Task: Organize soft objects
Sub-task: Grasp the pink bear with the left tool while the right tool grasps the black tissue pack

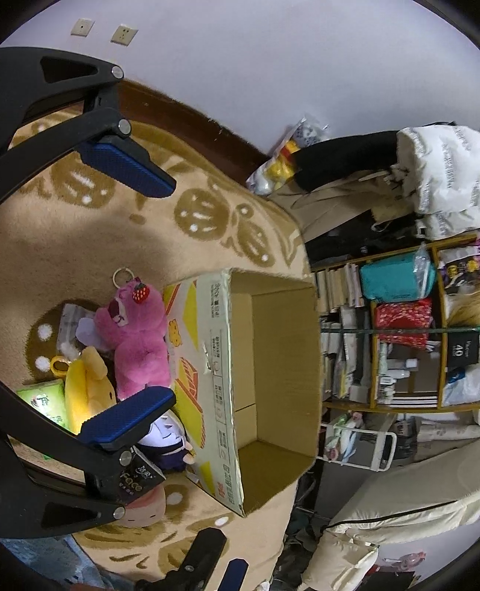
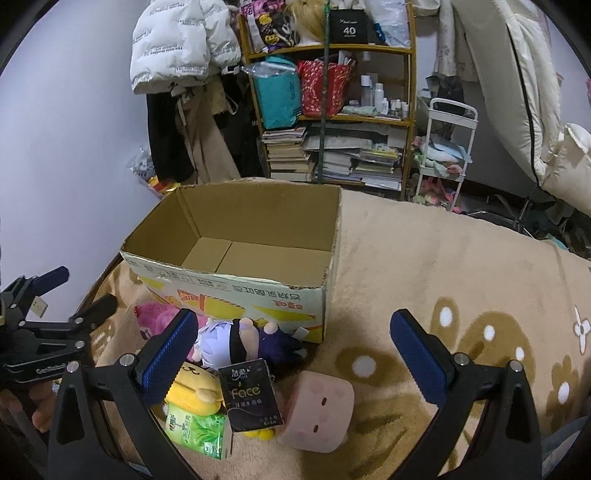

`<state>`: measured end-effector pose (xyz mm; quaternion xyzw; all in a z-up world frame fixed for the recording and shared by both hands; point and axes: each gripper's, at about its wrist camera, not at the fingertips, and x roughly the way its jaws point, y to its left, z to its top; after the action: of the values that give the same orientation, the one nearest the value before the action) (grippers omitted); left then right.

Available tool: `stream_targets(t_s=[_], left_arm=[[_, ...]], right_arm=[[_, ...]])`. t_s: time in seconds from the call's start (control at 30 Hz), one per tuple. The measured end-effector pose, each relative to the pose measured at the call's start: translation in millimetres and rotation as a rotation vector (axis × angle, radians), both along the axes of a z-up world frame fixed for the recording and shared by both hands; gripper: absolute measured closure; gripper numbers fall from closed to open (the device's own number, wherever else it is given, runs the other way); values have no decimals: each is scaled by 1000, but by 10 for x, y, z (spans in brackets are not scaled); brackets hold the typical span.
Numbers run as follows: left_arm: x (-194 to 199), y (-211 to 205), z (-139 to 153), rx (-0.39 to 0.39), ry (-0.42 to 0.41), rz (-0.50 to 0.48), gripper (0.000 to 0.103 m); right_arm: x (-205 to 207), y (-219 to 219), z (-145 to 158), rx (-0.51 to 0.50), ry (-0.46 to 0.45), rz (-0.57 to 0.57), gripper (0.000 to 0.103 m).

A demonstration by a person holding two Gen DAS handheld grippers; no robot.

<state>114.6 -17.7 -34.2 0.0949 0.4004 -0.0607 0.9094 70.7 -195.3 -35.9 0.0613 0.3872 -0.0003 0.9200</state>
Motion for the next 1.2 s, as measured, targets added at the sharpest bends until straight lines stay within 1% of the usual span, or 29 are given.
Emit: stream_targets(t_s=[0.23, 0.37, 0.53, 0.67, 0.8, 1.0, 1.07, 1.17, 1.2], left_arm=[[173, -49, -235, -9, 53, -11, 2], [262, -48, -403, -26, 98, -10, 2], [328, -47, -579, -37, 145, -15, 2], [382, -40, -703, -47, 190, -29, 2], [408, -58, -793, -56, 219, -41, 2], [468, -16, -925, -96, 260, -44, 2], [479, -23, -977, -96, 273, -49, 1], [482, -51, -1045, -92, 294, -67, 1], [480, -51, -1054, -91, 294, -69, 1]], right_arm=[[124, 101, -201, -7, 55, 39, 0], [167, 146, -327, 2, 92, 56, 0], [203, 223, -451, -26, 128, 89, 0], [237, 258, -549, -18, 164, 122, 0], [249, 289, -589, -7, 178, 131, 0], [273, 364, -696, 12, 231, 162, 0], [276, 406, -730, 0, 244, 175, 4], [288, 441, -762, -26, 260, 174, 6], [285, 445, -770, -30, 261, 176, 8]])
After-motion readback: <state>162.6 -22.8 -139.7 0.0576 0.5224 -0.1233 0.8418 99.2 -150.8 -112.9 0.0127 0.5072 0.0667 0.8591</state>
